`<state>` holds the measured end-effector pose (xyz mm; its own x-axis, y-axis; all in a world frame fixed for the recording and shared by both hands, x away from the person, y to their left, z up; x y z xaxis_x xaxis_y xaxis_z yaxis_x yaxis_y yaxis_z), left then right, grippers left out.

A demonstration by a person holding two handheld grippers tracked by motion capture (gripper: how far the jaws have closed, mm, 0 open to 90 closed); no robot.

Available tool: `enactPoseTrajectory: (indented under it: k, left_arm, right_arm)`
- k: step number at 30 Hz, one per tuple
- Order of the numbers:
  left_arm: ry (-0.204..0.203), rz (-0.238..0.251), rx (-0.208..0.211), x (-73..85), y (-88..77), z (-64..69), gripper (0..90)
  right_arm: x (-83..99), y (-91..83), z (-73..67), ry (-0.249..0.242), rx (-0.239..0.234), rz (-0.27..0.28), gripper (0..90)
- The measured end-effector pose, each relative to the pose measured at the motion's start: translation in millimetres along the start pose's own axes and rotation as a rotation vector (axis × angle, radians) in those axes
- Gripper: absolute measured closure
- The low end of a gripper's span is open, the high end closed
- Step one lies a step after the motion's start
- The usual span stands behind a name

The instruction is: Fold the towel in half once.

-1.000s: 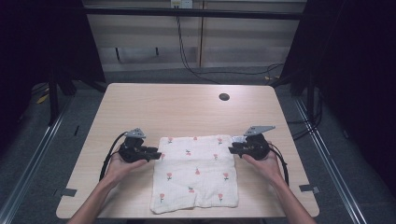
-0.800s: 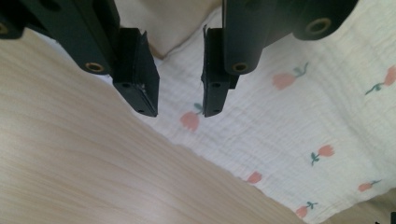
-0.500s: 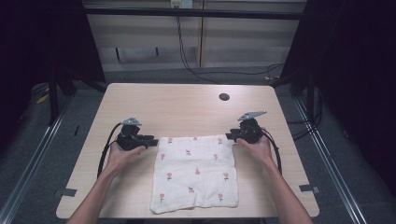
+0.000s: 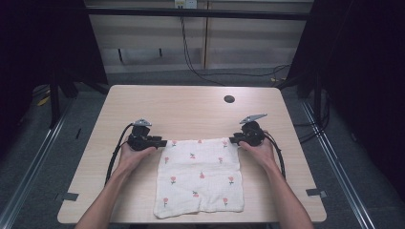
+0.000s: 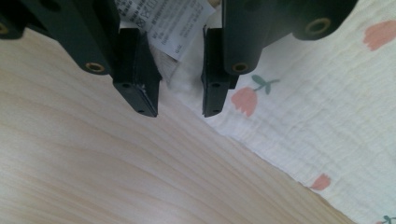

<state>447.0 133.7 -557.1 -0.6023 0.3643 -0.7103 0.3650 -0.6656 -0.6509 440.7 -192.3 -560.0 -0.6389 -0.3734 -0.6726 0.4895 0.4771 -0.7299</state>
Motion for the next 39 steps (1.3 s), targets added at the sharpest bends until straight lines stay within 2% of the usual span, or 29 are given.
enactPoseTrajectory:
  k: [3, 5, 7, 8, 10, 11, 12, 14, 15, 16, 18, 21, 23, 31, 35, 39]
  left_arm:
    - [0.020, -0.009, -0.016, 0.3, 1.6, 2.1, 58.0]
    - [0.035, -0.020, -0.025, 0.7, 1.8, 3.9, 56.8]
    - [0.035, -0.023, -0.016, 1.0, 2.2, 5.2, 57.8]
    - [0.038, -0.023, -0.015, 1.1, 2.7, 6.2, 59.2]
    - [0.071, -0.033, -0.019, 0.8, 4.4, 9.4, 62.2]
    - [0.079, -0.045, 0.004, 1.2, 5.2, 12.6, 64.6]
    - [0.100, -0.048, 0.011, 1.8, 6.0, 14.7, 68.7]
    - [0.118, -0.049, 0.020, 2.6, 7.6, 18.4, 77.2]
    - [0.133, -0.053, 0.017, 2.6, 7.7, 18.9, 81.8]
    - [0.132, -0.046, 0.022, 2.0, 7.8, 19.9, 86.6]
    - [0.126, -0.034, 0.026, 0.4, 5.9, 20.8, 88.0]
    - [0.108, -0.011, 0.049, -3.1, 0.4, 22.5, 88.4]
    - [0.112, -0.009, 0.051, -3.9, -1.9, 22.8, 88.5]
    - [0.107, 0.027, 0.067, -11.4, -17.9, 22.9, 88.4]
    - [0.127, 0.038, 0.072, -14.4, -24.4, 27.0, 88.5]
    - [0.127, 0.064, 0.079, -19.4, -29.9, 30.7, 88.5]
  right_arm:
    - [1.1, -0.9, -0.1, 0.008, -0.008, 0.002, 68.1]
    - [1.1, -0.9, -1.6, 0.008, -0.015, -0.003, 72.6]
    - [1.1, -0.7, -2.8, 0.007, -0.019, -0.008, 79.1]
    - [1.2, -0.3, -4.6, 0.010, -0.040, -0.008, 81.3]
    - [1.7, -0.6, -5.8, 0.029, -0.040, -0.013, 83.9]
    - [1.7, -0.6, -6.2, 0.035, -0.043, -0.012, 84.6]
    - [2.0, -0.8, -6.2, 0.040, -0.046, -0.014, 84.9]
    - [2.0, -0.8, -6.0, 0.051, -0.047, -0.004, 85.3]
    - [1.4, -0.7, -7.0, 0.053, -0.062, 0.009, 85.4]
    - [0.7, -1.7, -7.9, 0.058, -0.064, 0.019, 85.5]
    - [-0.5, -4.0, -9.4, 0.061, -0.076, 0.036, 85.6]
    - [-1.6, -7.4, -10.4, 0.063, -0.086, 0.056, 85.6]
    - [-2.1, -9.9, -9.4, 0.066, -0.082, 0.063, 85.6]
    - [-12.7, -25.5, -12.1, 0.086, -0.131, 0.135, 85.6]
    - [-16.6, -30.7, -15.2, 0.064, -0.136, 0.144, 85.6]
    - [-20.4, -36.9, -15.6, 0.061, -0.132, 0.157, 85.6]
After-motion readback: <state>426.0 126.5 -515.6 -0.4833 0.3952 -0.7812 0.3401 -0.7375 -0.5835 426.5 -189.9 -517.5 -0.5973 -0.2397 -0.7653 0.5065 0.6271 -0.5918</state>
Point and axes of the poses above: each handheld gripper's, and its own axes: y roughly forward along the jaws, x roughly out of its underside, z roughly to its right, the point moved 8 cm from there along y, roughly forward along the jaws, and after that the axes turned 1 degree about y, right-handed, at the moved point
